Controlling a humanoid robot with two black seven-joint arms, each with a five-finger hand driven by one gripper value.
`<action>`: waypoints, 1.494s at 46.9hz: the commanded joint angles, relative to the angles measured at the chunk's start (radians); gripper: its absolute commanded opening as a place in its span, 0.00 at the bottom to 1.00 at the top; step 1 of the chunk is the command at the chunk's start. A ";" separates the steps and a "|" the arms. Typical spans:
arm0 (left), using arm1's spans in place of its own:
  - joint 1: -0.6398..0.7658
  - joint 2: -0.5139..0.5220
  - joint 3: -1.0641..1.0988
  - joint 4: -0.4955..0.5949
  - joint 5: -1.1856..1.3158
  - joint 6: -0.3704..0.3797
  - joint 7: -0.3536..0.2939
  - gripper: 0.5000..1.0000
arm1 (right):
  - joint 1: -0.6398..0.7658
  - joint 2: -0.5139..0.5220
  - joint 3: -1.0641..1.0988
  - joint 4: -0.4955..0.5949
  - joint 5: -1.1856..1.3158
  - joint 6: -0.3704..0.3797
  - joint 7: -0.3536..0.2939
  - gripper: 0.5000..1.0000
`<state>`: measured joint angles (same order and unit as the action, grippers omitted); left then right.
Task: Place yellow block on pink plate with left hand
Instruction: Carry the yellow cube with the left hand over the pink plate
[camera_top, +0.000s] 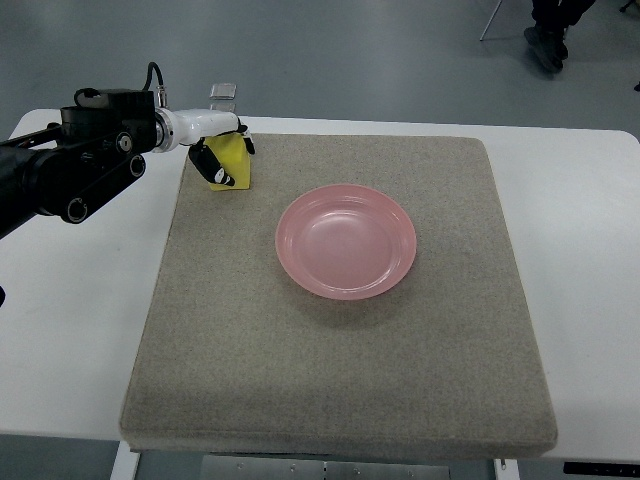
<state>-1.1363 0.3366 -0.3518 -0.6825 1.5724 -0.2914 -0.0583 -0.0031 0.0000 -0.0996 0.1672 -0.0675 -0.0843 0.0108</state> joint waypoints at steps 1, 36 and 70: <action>-0.016 0.005 -0.003 -0.002 -0.003 0.000 0.000 0.09 | 0.000 0.000 0.000 0.000 0.000 0.000 0.000 0.85; -0.022 0.059 -0.001 -0.529 -0.015 -0.066 -0.003 0.00 | 0.000 0.000 0.000 0.000 0.000 0.000 0.000 0.85; 0.041 -0.068 0.036 -0.459 0.104 -0.052 -0.002 0.95 | 0.000 0.000 0.000 0.000 0.000 0.000 0.000 0.85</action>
<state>-1.0954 0.2685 -0.3155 -1.1437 1.6805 -0.3437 -0.0596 -0.0031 0.0000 -0.0997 0.1672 -0.0675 -0.0843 0.0107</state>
